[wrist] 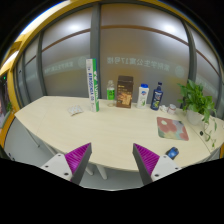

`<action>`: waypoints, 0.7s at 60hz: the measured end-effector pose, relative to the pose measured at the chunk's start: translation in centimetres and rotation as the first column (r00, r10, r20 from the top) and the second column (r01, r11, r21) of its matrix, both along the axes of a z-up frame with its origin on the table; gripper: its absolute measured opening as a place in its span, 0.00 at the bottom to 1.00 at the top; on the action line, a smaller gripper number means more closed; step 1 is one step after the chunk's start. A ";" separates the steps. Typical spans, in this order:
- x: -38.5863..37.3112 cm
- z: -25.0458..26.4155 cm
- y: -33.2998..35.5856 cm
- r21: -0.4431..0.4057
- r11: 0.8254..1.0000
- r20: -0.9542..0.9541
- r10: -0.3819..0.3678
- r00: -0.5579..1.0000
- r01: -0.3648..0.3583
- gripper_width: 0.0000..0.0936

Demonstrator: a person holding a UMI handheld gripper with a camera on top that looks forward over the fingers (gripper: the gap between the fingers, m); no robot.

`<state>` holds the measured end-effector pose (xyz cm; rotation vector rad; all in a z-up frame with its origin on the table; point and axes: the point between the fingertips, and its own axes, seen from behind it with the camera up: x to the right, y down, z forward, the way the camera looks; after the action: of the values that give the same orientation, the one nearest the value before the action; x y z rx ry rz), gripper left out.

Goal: Arrange mouse

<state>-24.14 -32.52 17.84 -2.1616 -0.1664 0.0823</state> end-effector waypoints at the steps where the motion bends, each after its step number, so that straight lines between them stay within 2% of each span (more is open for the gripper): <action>1: 0.2 -0.1 -0.1 -0.005 1.000 0.001 -0.005 1.000 0.005 0.91; 14: 8.0 -5.6 -2.6 -0.081 0.993 0.029 -0.081 0.996 0.083 0.91; 19: 13.2 -8.5 -3.3 -0.116 0.984 0.064 -0.125 0.990 0.132 0.91; 29: 23.2 -12.9 -1.6 -0.121 0.967 0.106 -0.213 0.971 0.225 0.91; 36: 26.9 -14.7 1.7 -0.113 0.964 0.067 -0.234 0.970 0.241 0.91; 42: 28.2 -16.6 4.6 -0.139 0.962 0.024 -0.233 0.972 0.234 0.91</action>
<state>4.05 -27.94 1.21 -2.3068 0.0939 -0.0517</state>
